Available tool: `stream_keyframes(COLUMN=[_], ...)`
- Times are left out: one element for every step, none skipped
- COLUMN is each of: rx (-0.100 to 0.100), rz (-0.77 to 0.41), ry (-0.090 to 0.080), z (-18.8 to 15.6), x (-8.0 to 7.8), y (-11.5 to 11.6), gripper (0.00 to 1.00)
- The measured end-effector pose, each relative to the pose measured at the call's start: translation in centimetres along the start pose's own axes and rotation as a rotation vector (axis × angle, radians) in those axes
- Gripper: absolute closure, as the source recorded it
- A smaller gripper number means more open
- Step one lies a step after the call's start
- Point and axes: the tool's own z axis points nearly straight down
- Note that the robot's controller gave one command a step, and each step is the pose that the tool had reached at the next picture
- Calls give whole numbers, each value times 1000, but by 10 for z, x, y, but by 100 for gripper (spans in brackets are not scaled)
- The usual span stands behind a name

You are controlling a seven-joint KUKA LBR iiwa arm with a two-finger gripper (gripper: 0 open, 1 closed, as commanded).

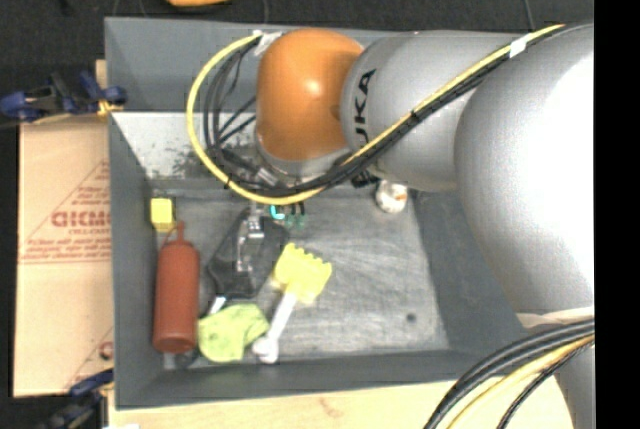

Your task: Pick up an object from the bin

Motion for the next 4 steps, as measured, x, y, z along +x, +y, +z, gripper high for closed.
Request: stream_keyframes(rx=[-1,1,1,3], rz=[3,-216,-215,-226], ry=[-8,-7,-6,-2], z=[-4,5,5,-46], x=[-2,39,39,42], y=[0,-48,-48,-40], gripper=[0,100,100,100])
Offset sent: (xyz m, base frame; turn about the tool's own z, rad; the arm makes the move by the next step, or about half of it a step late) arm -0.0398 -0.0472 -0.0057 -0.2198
